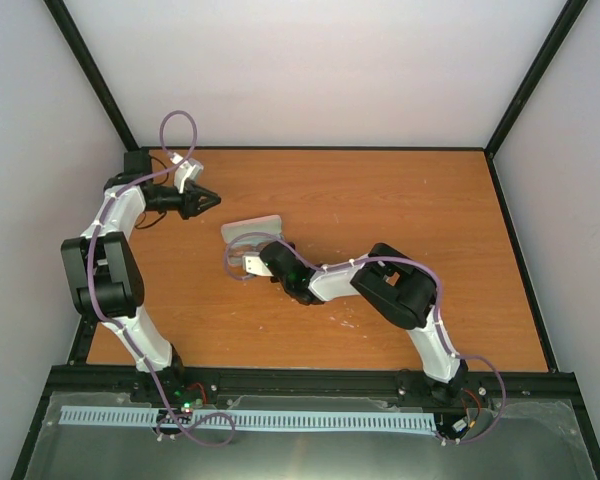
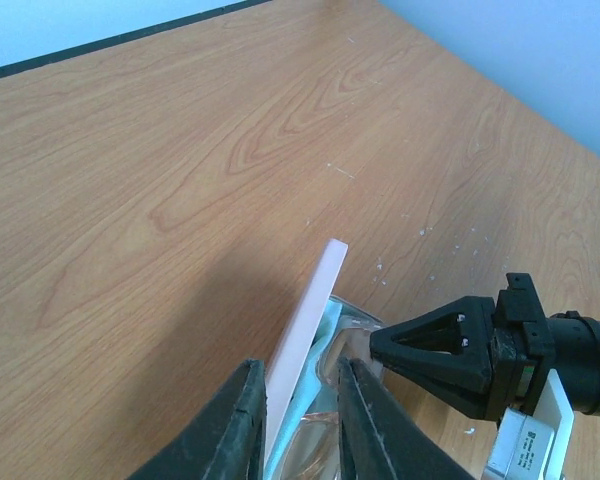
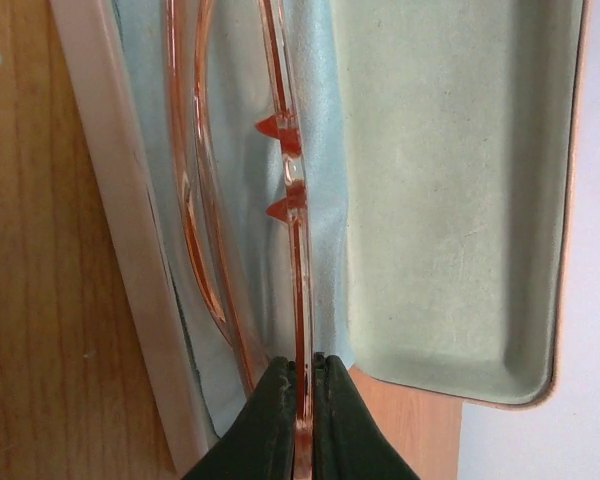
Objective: Organize the sunglasses
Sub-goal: Place the sunglasses in the sunglasses case, then adjust the sunglasses case at the center of the board.
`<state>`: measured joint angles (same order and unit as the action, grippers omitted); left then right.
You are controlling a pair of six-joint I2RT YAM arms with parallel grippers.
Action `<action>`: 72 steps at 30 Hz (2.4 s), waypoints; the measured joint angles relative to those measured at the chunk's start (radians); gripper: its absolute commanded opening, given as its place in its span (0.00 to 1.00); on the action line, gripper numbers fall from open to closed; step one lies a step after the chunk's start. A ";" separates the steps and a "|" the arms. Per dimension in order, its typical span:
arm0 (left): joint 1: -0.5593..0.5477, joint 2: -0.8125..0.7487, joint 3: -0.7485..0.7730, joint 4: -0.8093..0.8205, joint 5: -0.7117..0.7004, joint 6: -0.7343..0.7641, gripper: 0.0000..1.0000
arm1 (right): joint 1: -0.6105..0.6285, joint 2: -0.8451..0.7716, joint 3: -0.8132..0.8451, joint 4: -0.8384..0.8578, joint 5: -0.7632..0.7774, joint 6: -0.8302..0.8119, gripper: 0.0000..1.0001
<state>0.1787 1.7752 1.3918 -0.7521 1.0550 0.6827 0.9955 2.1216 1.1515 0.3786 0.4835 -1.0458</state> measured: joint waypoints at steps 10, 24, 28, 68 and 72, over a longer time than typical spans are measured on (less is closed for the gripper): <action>0.000 -0.004 -0.015 0.020 0.006 -0.015 0.24 | 0.001 0.009 0.010 -0.035 -0.010 0.058 0.17; 0.000 -0.007 -0.023 0.021 0.006 -0.015 0.24 | 0.003 -0.018 -0.023 -0.003 0.013 0.085 0.44; 0.000 -0.007 -0.023 0.021 0.006 -0.015 0.24 | 0.003 -0.029 -0.034 0.000 0.032 0.085 0.47; -0.200 0.264 0.263 -0.117 -0.181 0.122 0.07 | -0.193 -0.409 0.140 -0.700 -0.320 1.385 0.03; -0.175 0.298 0.311 -0.130 -0.219 0.140 0.07 | -0.213 -0.336 0.142 -0.811 -0.586 1.463 0.03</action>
<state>0.0032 2.0727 1.7023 -0.8825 0.8360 0.8230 0.7826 1.7859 1.2934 -0.4320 -0.1028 0.4171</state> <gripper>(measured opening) 0.072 0.029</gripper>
